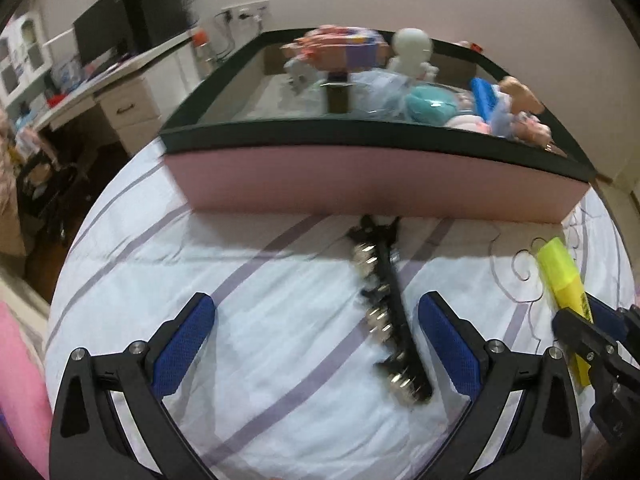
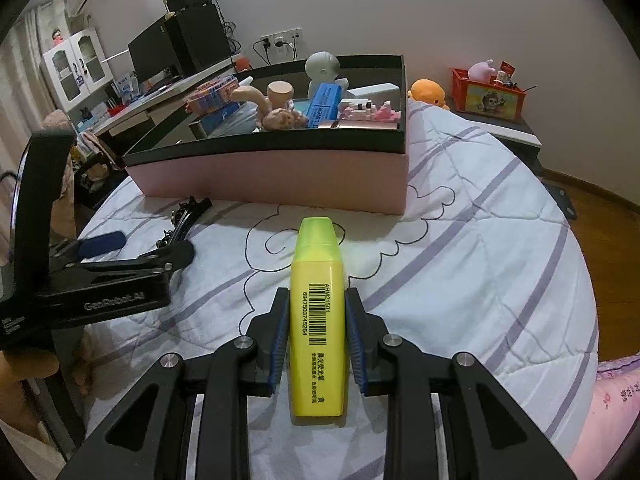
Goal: Organize rigid objects
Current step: 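Grasp the black hair clip with the left tool while the right tool holds the highlighter, then carry the yellow highlighter and hair clip over the pink box with both tools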
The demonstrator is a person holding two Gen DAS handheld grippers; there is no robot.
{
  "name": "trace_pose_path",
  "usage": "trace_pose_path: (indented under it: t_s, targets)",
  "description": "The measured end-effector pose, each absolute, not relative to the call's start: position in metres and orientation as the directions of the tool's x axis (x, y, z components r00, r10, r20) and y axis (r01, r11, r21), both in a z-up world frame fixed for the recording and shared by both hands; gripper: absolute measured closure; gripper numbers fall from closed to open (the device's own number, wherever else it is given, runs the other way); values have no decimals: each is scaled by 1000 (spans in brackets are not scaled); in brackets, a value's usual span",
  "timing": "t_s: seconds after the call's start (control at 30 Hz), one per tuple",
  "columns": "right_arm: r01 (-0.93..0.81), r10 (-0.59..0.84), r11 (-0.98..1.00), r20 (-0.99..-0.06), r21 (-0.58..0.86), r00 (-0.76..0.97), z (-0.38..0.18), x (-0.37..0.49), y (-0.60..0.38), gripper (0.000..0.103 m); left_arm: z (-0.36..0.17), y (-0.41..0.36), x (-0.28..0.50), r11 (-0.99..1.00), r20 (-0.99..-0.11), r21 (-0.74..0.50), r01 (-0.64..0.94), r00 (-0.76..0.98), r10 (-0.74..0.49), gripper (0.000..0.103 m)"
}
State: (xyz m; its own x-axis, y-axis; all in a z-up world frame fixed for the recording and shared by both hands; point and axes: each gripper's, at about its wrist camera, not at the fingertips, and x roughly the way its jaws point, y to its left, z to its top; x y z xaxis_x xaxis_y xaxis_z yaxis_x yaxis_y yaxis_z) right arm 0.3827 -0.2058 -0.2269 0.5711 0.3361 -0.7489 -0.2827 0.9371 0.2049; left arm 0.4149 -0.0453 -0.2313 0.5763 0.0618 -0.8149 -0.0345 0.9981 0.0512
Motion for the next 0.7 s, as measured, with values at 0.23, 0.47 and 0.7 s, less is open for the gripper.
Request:
trace_pose_path:
  t_s: [0.23, 0.47, 0.7]
  targets:
    - [-279, 321, 942, -756, 190, 570, -228, 387, -200, 76, -227, -57, 419, 997, -800, 26, 70, 599, -21, 29]
    - [-272, 301, 947, -758, 169, 579, -229, 387, -197, 76, -222, -48, 406, 989, -788, -14, 148, 607, -102, 84]
    - [-269, 264, 956, -760, 122, 594, -227, 384, -190, 76, -221, -34, 384, 983, -786, -38, 177, 602, -139, 84]
